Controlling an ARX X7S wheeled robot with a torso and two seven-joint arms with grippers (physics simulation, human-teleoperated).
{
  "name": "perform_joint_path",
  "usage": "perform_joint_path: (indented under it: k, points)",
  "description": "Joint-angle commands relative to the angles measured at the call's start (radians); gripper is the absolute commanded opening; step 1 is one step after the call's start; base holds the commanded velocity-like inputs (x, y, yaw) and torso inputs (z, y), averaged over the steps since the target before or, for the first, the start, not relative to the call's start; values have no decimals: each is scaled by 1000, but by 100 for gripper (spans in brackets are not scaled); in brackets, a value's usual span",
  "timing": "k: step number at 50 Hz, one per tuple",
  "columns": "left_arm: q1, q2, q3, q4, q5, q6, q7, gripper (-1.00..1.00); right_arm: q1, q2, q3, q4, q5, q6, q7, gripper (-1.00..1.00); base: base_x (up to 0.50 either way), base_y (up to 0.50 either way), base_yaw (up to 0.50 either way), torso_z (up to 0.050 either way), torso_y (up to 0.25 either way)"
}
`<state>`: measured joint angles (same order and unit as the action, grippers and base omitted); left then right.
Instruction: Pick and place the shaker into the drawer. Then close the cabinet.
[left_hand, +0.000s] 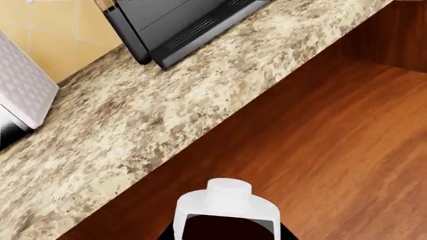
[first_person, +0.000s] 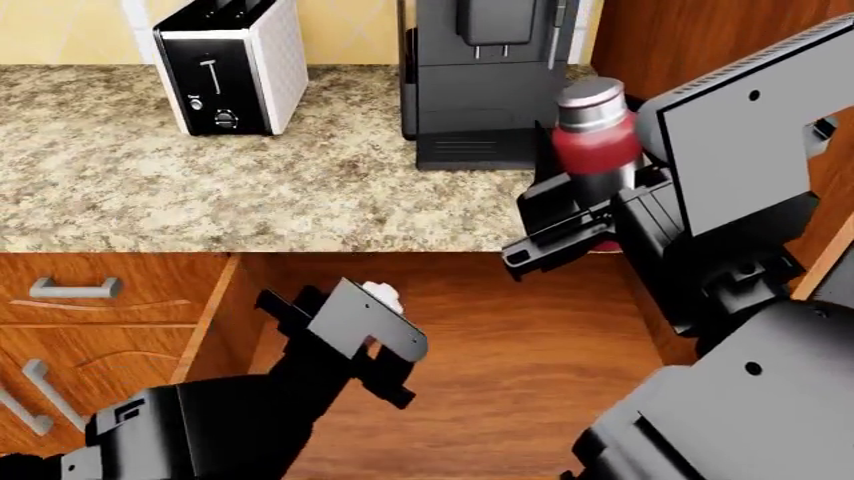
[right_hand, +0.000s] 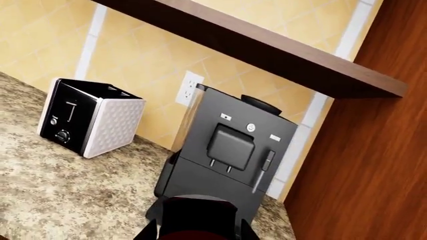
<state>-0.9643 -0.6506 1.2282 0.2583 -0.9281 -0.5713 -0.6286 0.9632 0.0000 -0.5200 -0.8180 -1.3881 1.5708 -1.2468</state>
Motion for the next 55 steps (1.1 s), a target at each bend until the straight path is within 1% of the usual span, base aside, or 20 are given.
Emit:
perform_joint_path:
  k: [1, 7, 13, 19, 20, 25, 27, 30, 34, 37, 38, 42, 46, 51, 55]
  points:
    - [38, 86, 53, -164, 43, 20, 72, -100, 13, 0, 2, 14, -200, 0, -200, -100, 0, 0, 0, 0, 0]
    - [57, 121, 77, -198, 61, 25, 87, -100, 18, 0, 4, 23, -318, 0, -315, -100, 0, 0, 0, 0, 0]
    - [71, 167, 98, -279, 85, 36, 114, -100, 18, 0, -8, 26, -343, 0, -323, -100, 0, 0, 0, 0, 0]
    - [78, 171, 93, -301, 81, 37, 111, -100, 24, 0, -9, 30, -343, 0, -323, -100, 0, 0, 0, 0, 0]
    - [77, 165, 85, -290, 72, 33, 101, 100, 27, 0, -9, 32, -342, 0, -323, -100, 0, 0, 0, 0, 0]
    - [48, 96, 22, -140, 9, 21, 41, 100, 41, 0, -20, 49, -331, 0, -324, -100, 0, 0, 0, 0, 0]
    - [17, 44, 28, -21, 56, 11, -7, 100, 34, 0, -36, 58, -307, 0, -324, -100, 0, 0, 0, 0, 0]
    - [-15, -39, 9, 170, 56, -6, -68, 100, 32, 0, -54, 82, -278, 0, -324, -100, 0, 0, 0, 0, 3]
    - [-54, -135, -49, 355, 0, -13, -128, 100, 46, 0, -75, 126, -247, -1, -324, -100, 0, 0, 0, 0, 0]
    - [-76, -210, -98, 463, -57, -4, -162, 100, 27, 1, -56, 149, -203, -59, -324, -100, 0, 0, 0, 0, 0]
    - [-82, -240, -117, 497, -78, 4, -178, 100, 50, 67, -102, 151, -160, -4, -324, -100, 0, 0, 0, 0, 0]
    - [-104, -345, -179, 595, -144, 37, -215, 100, 50, 235, -114, 153, -5, 0, -324, -100, 0, 0, 0, 0, 0]
    - [-108, -422, -214, 639, -164, 66, -236, 100, 92, 368, -125, 177, 125, 0, -324, -100, 0, 0, 0, 0, 0]
    - [-97, -492, -238, 666, -176, 102, -253, 100, 175, 472, -192, 213, 251, 0, -324, -100, 0, 0, 0, 0, 0]
    - [-103, -534, -257, 681, -192, 118, -257, 100, 232, 509, -257, 233, 346, 0, -324, -100, 0, 0, 0, 0, 0]
